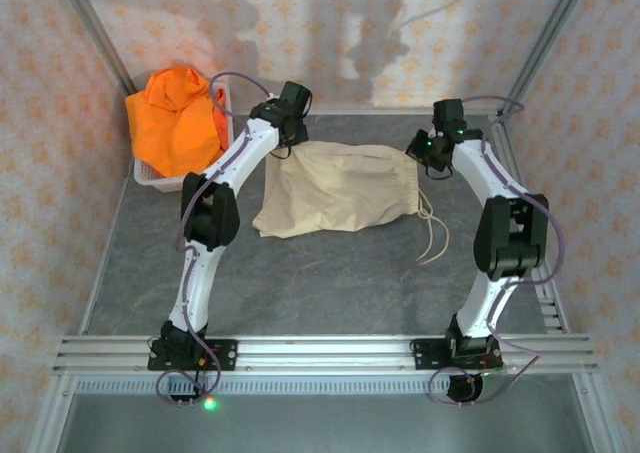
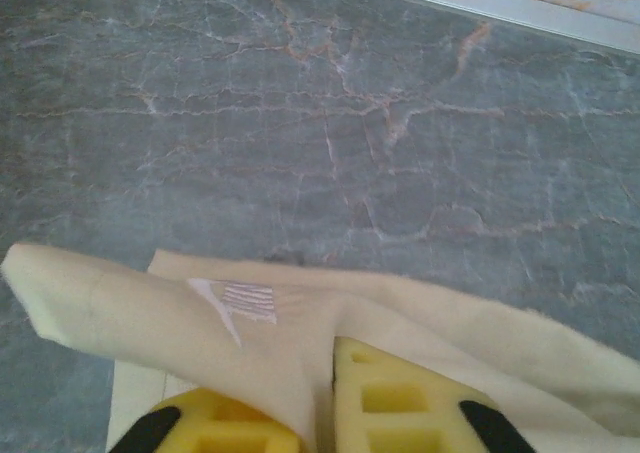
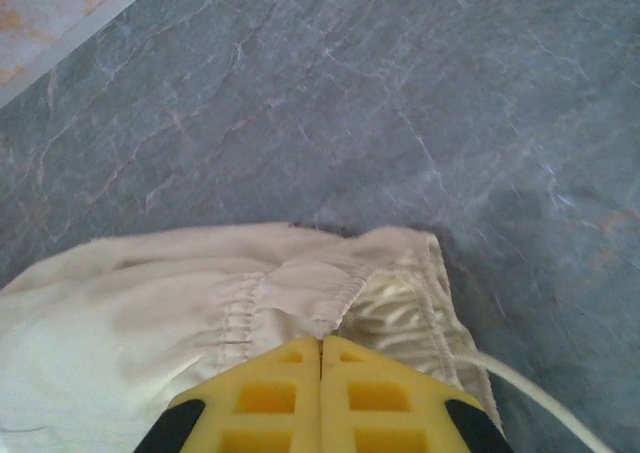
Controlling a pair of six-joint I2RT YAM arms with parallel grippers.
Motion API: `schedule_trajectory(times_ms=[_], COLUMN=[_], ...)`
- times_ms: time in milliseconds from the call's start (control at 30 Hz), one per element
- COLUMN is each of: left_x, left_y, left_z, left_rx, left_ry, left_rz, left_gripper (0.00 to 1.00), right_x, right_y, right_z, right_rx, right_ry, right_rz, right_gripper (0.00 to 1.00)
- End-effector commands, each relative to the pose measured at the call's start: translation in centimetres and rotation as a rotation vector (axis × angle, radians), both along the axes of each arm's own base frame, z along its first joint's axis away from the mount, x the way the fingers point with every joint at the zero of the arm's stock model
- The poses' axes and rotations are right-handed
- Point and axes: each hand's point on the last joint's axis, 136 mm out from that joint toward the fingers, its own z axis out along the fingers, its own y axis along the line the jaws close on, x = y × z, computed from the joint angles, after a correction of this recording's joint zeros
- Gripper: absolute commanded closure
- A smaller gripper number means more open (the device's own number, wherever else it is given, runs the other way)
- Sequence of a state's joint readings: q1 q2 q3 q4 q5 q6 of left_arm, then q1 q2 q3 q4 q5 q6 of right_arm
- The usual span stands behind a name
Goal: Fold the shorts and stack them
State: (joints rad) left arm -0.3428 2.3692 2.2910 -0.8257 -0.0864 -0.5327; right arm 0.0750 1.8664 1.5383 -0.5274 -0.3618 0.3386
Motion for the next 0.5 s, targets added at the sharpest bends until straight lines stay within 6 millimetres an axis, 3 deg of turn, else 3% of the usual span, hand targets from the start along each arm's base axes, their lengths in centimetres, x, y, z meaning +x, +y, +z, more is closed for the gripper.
schedule_trajectory(times_ms=[0,100,167,233,333,400,467], left_x=[2.2,4.2,4.7,4.2,1.8,-0.3,-2.9], left_y=[0.4,-0.1,0.0,-0.1,-0.7,-1.4,-2.2], left_z=[1.1,2.1,4.2,7.2,10.2,10.6,9.6], left_rx=[-0.049,-0.07,-0.085,-0.102,-0.131,-0.154,-0.194], left_ry=[-0.061,-0.121,-0.166,-0.204,-0.225,-0.223,-0.196], left_rz=[0.055,0.059,0.056,0.041,0.014,-0.002,-0.01], left_gripper=[0.79,0.61,0.34,0.19,0.09,0.04,0.0], right_x=[4.0,6.7,7.8,7.6,5.9,4.4,2.7], right_y=[-1.5,-3.5,-4.2,-4.5,-3.5,-2.3,-0.6], right_z=[0.5,0.1,1.3,3.3,5.9,6.8,7.4], right_rx=[0.012,0.101,0.182,0.18,0.194,0.241,0.277], right_ry=[-0.061,-0.055,-0.082,-0.129,-0.21,-0.243,-0.255], right_rz=[-0.097,-0.2,-0.234,-0.227,-0.183,-0.148,-0.097], right_gripper=[0.84,0.49,0.31,0.21,0.16,0.12,0.11])
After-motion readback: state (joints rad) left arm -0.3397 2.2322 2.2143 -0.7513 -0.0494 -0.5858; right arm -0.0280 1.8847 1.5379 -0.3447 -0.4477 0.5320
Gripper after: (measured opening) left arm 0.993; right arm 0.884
